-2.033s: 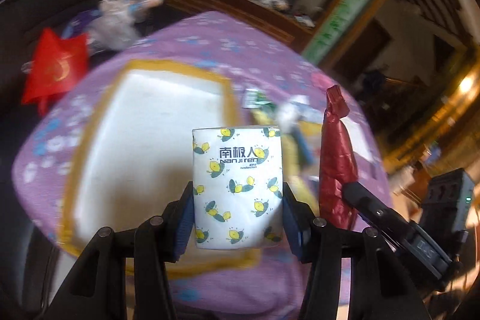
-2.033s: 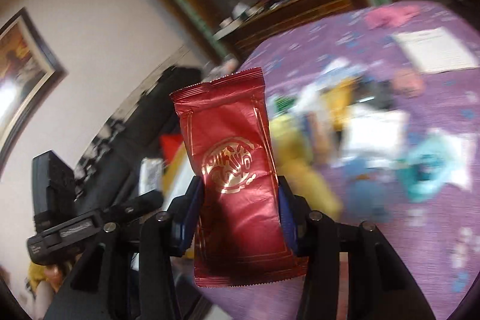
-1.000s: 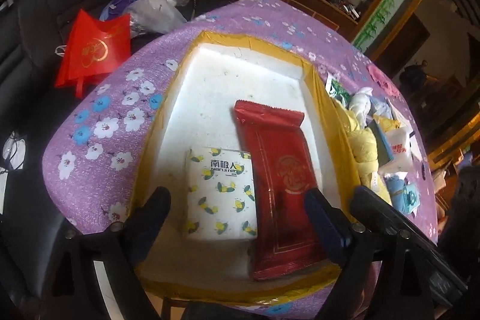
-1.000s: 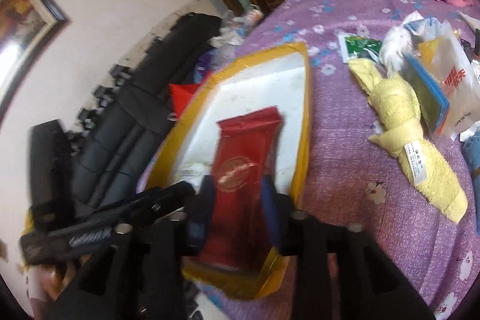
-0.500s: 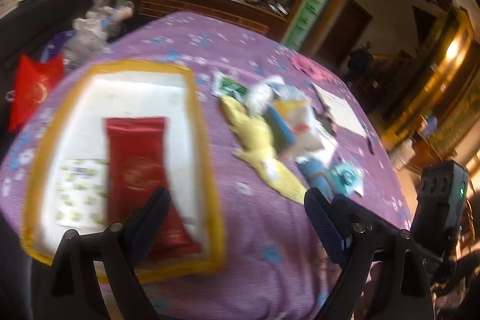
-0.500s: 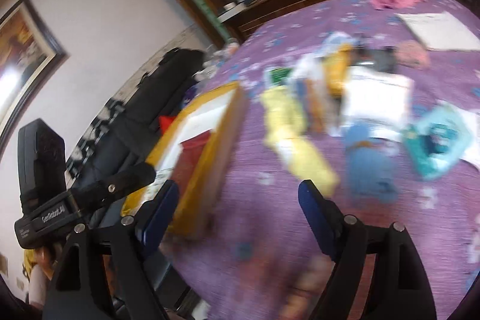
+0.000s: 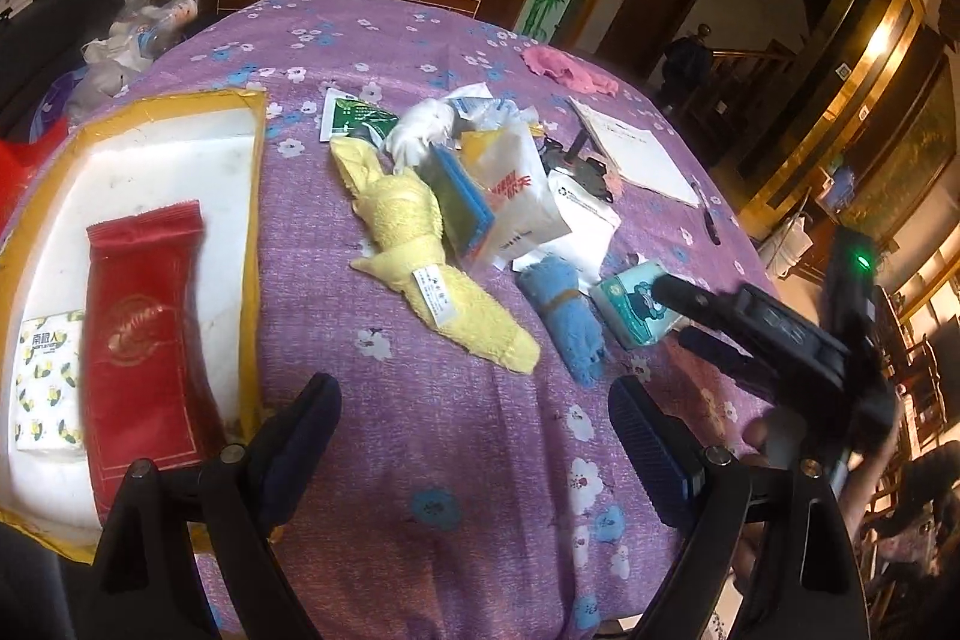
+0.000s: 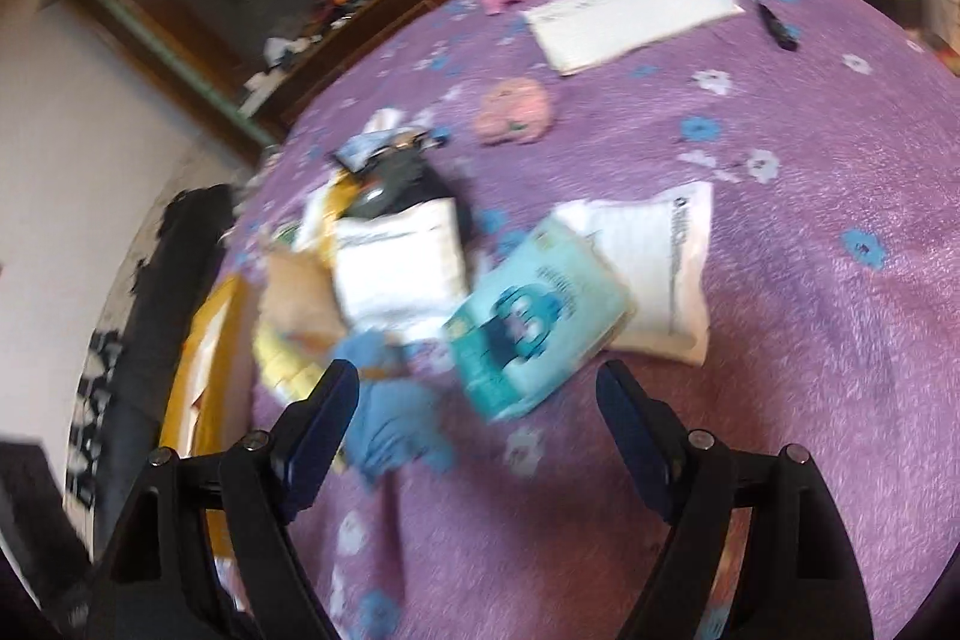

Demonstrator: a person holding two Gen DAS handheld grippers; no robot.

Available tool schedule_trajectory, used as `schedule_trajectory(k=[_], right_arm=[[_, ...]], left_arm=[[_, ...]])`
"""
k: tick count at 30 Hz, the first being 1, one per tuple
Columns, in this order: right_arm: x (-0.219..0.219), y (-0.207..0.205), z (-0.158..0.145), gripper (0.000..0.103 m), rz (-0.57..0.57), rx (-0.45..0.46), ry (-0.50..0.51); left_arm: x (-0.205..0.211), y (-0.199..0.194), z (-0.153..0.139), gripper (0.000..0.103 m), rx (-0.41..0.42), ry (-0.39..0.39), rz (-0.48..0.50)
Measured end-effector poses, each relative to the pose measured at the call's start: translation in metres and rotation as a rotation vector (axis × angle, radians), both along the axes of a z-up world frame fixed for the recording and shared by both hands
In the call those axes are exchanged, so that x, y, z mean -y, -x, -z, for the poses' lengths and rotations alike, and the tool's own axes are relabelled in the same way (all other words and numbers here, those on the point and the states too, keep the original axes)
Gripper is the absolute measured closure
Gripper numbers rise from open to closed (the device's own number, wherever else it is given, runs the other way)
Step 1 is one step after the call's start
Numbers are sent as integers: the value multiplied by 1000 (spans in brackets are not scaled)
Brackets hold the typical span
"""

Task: Organize soft objects
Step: 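Grasp the teal cartoon tissue pack with the right tool while the left tool grasps the blue towel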

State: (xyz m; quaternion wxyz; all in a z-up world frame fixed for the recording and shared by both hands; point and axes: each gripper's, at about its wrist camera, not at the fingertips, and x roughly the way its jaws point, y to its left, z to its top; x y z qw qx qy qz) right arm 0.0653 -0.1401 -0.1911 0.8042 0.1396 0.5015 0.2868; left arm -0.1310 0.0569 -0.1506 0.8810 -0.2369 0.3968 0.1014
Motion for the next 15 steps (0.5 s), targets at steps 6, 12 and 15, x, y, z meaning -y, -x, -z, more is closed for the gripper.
schedule_trajectory(k=[6,12,15], right_arm=[[-18,-10,9,41,52,16,86],[-10,-8,13,87,72,35,101],[4,3,7,93,44,86,29]], left_arm=[[2,-3,3,10,-15,-6,4],[15,-29,1,10,-11,-20,52],[28,-51,6,22,-25,-53,96]])
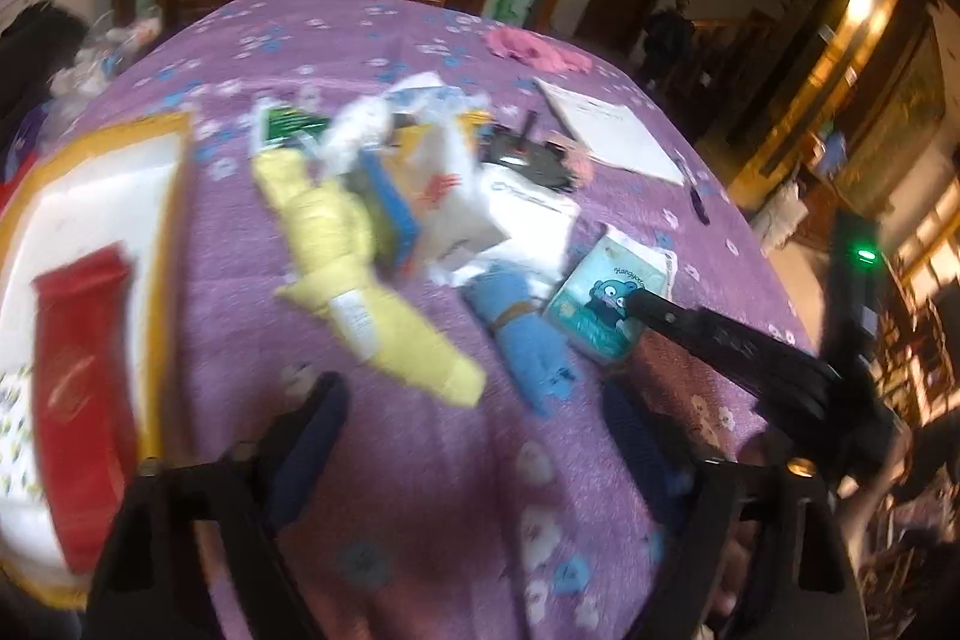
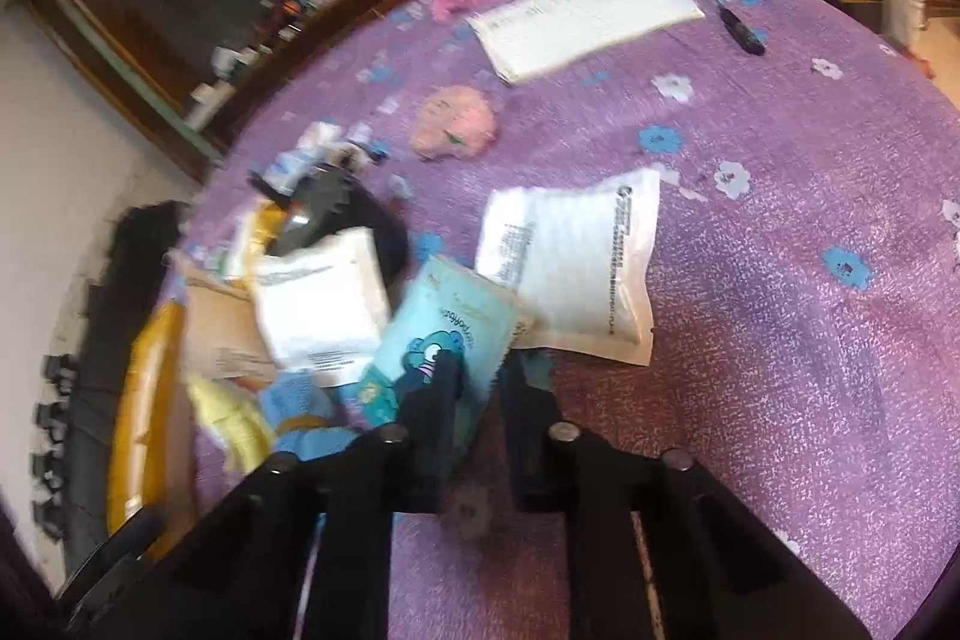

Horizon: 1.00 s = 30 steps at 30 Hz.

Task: Organize soft objects
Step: 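Grasp the teal cartoon tissue pack with the right tool while the left tool grasps the blue towel, then place the blue towel in the tray with the left tool while the right tool places the teal pack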

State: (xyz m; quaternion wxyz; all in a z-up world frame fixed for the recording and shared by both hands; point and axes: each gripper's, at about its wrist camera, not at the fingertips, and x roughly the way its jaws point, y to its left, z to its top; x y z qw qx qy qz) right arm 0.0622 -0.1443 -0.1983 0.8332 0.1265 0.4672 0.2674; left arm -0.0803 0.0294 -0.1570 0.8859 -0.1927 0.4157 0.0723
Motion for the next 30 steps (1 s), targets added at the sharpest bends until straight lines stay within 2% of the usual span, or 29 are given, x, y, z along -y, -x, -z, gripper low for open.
schedule_trajectory(k=[2,4,6,9,12,15,19,25,29,30], right_arm=[[8,8,-3,95,1,45,-20],[15,12,-5,96,3,71,-53],[18,17,-8,96,7,96,-61],[22,23,-10,96,-11,116,-95],[22,26,-11,96,-22,117,-106],[22,23,-11,96,-35,123,-123],[21,25,-13,96,-55,139,-140],[13,44,-21,96,-130,131,-203],[-11,64,-39,96,-237,143,-224],[-20,70,-44,96,-266,155,-220]], left_arm=[[8,-15,6,33,-28,-27,19],[14,-34,16,49,-63,-20,54],[16,-52,27,53,-103,-8,66],[18,-69,43,71,-123,-33,61],[19,-63,45,79,-98,-6,45],[22,-46,34,81,-48,10,61],[16,-18,23,81,-9,79,72],[-17,29,6,81,47,189,-7],[-40,57,-10,81,77,92,-95],[-51,65,-12,81,83,115,-121]])
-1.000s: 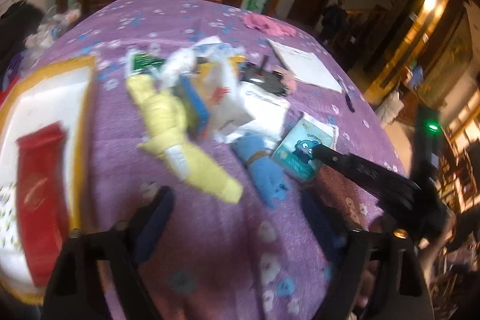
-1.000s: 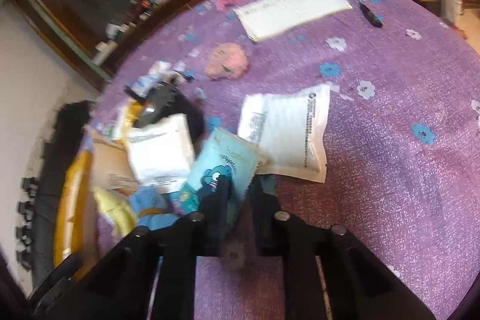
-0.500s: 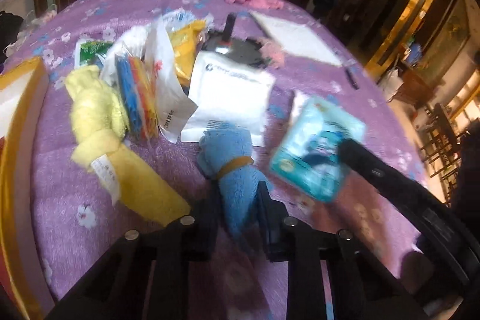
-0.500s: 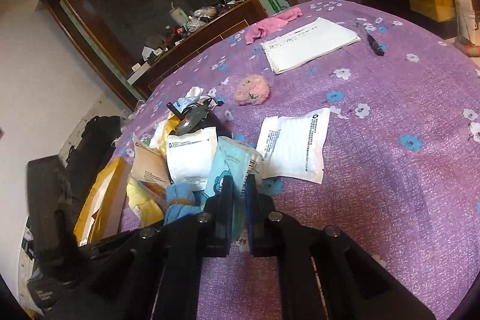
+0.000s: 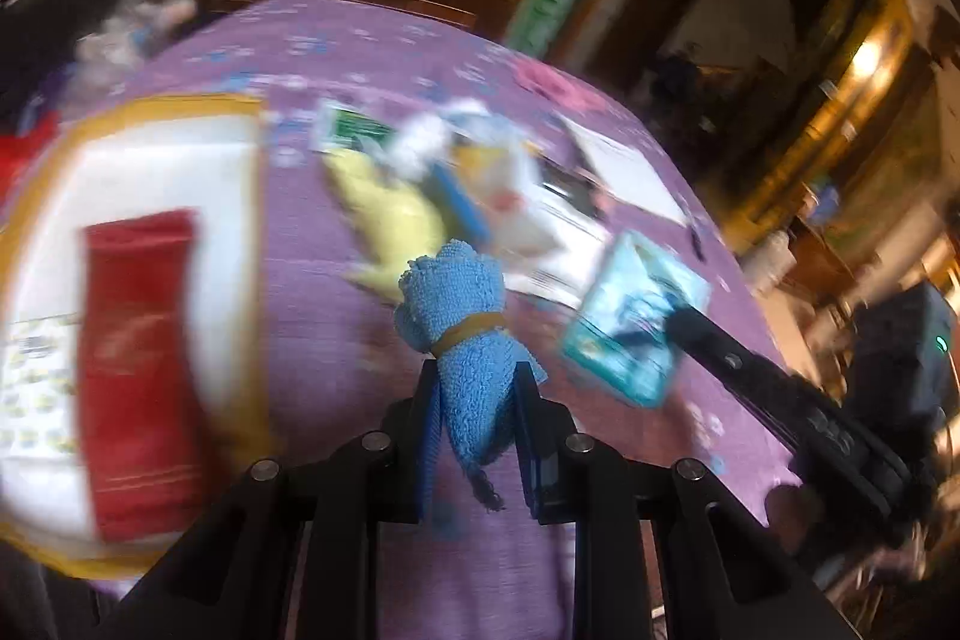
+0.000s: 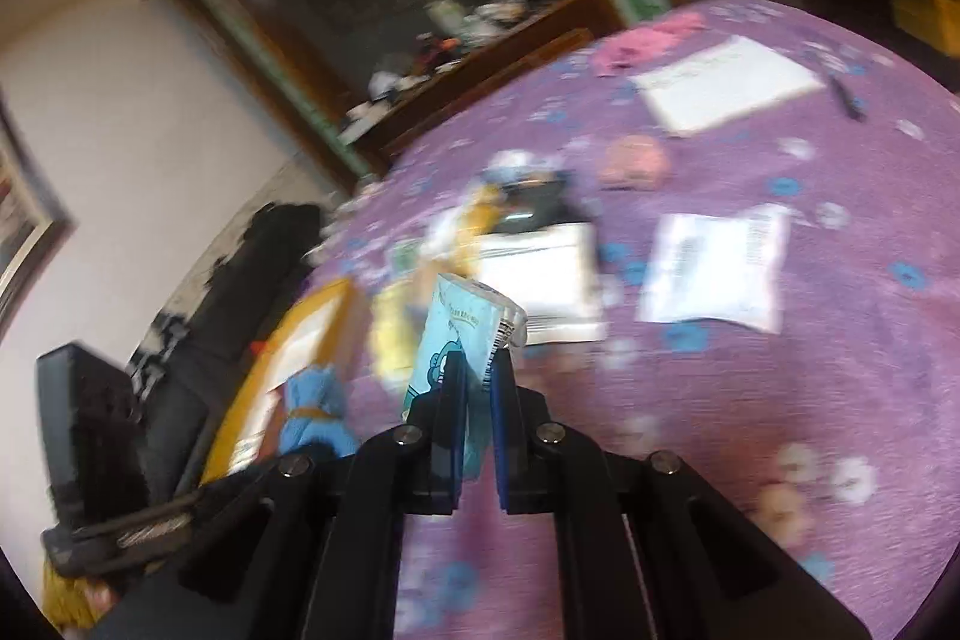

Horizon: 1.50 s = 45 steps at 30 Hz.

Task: Organize soft objects
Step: 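Place the blue towel in the tray with the left tool while the right tool places the teal pack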

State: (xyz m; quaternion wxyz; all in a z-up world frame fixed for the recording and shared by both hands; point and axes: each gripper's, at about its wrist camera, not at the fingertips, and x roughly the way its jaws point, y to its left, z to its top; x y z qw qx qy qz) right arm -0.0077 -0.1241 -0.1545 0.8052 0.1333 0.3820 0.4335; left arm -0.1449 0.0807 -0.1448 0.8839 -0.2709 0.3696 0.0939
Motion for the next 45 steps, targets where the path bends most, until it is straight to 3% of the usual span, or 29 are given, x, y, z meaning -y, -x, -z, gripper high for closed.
schedule_trajectory(k=[3,7,11,17,24,26,27,28,30,32,36,38,40,45], right_arm=[[-32,17,-12,96,-93,15,-4],[-81,36,-18,95,-233,3,2],[-130,49,-17,95,-356,-30,26],[-192,57,-13,95,-409,-11,112],[-225,52,-3,95,-385,26,218],[-233,50,3,92,-391,13,238],[-236,49,4,92,-394,16,248],[-238,49,5,91,-389,22,255],[-237,47,5,78,-381,19,248],[-230,45,1,47,-368,16,207],[-200,56,-8,42,-373,39,142],[-184,61,-9,24,-368,42,120],[-165,60,-7,18,-359,36,105],[-119,47,1,18,-314,7,102]], left_arm=[[-34,25,-11,81,26,47,-71],[-73,57,-25,81,44,3,-196],[-116,83,-24,81,-6,-55,-323],[-167,78,2,81,-89,-26,-373],[-191,47,35,80,-184,-17,-323],[-188,46,38,74,-187,-29,-305],[-187,47,37,66,-180,-36,-306],[-186,50,36,43,-168,-39,-315],[-184,60,31,26,-105,-27,-342],[-183,69,27,24,-66,-5,-352],[-164,81,18,24,-30,1,-381],[-144,81,13,24,-5,-22,-359],[-126,78,8,24,14,-34,-338],[-71,49,-3,21,44,-29,-204]])
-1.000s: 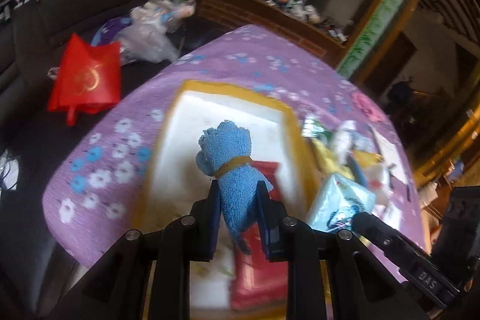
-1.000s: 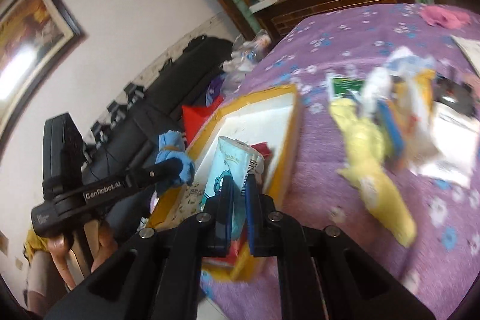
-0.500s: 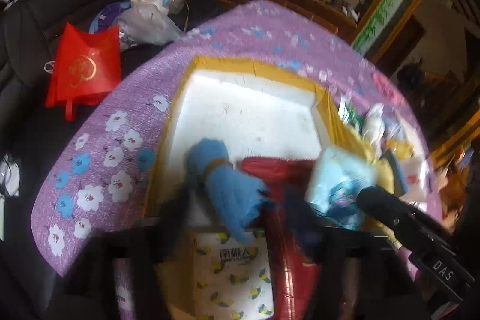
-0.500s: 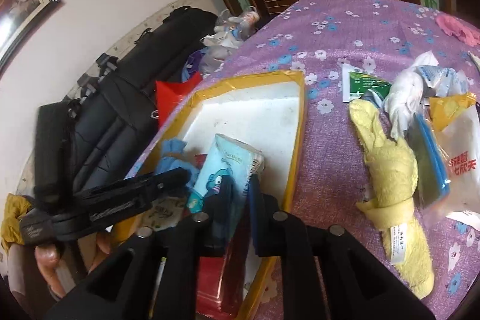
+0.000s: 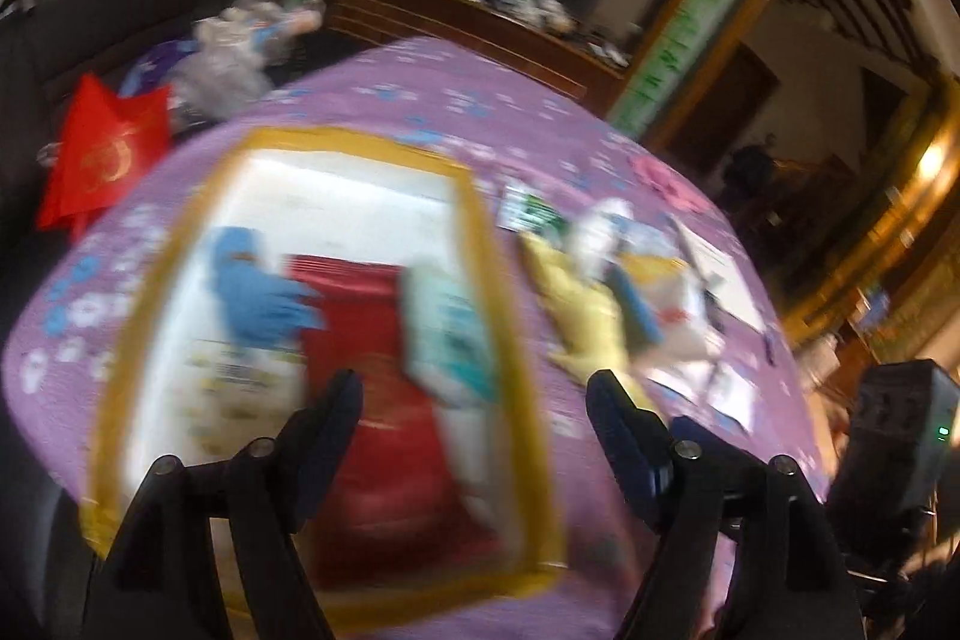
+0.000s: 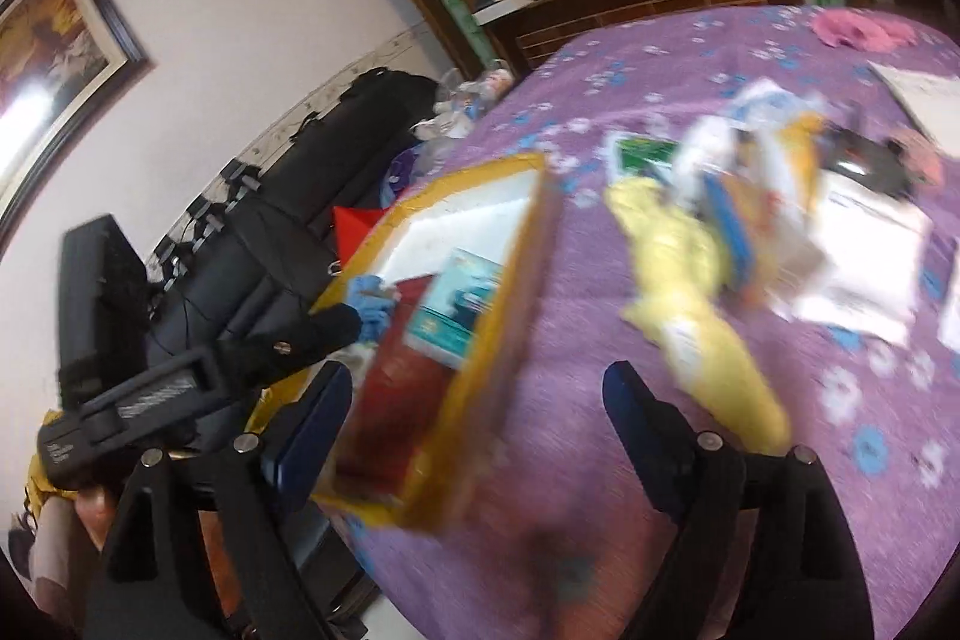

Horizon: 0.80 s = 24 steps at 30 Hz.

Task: Organize soft objects

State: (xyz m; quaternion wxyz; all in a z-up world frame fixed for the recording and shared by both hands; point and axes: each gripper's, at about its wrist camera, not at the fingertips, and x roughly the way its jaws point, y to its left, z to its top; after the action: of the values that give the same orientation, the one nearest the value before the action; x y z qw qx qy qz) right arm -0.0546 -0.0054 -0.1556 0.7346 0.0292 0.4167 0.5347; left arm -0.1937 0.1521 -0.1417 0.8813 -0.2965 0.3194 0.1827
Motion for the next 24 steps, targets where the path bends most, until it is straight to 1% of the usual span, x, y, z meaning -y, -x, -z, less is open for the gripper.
schedule_trajectory(k=[2,5,9,12,13,15,16,19,21,24], right_arm=[[19,-8,2,18,34,13,10],[45,-27,7,18,107,7,41],[76,-52,9,18,215,35,70],[96,-80,8,18,328,54,129],[105,-94,9,18,373,46,149],[116,-115,12,18,425,21,175],[122,-130,15,18,465,-9,201],[137,-154,27,18,551,-75,227],[139,-168,35,18,581,-93,259],[139,-178,45,18,607,-108,280]], left_arm=[[19,-15,-1,17,-5,-13,48],[41,-35,-1,17,-26,-24,105],[59,-52,2,17,-45,-22,148],[65,-60,6,17,-65,-27,170],[68,-61,7,17,-68,-32,176],[71,-61,8,17,-79,-45,175],[72,-61,9,17,-83,-44,174],[72,-61,9,17,-84,-27,185],[71,-62,9,17,-82,-27,181],[70,-68,12,17,-105,-16,184]])
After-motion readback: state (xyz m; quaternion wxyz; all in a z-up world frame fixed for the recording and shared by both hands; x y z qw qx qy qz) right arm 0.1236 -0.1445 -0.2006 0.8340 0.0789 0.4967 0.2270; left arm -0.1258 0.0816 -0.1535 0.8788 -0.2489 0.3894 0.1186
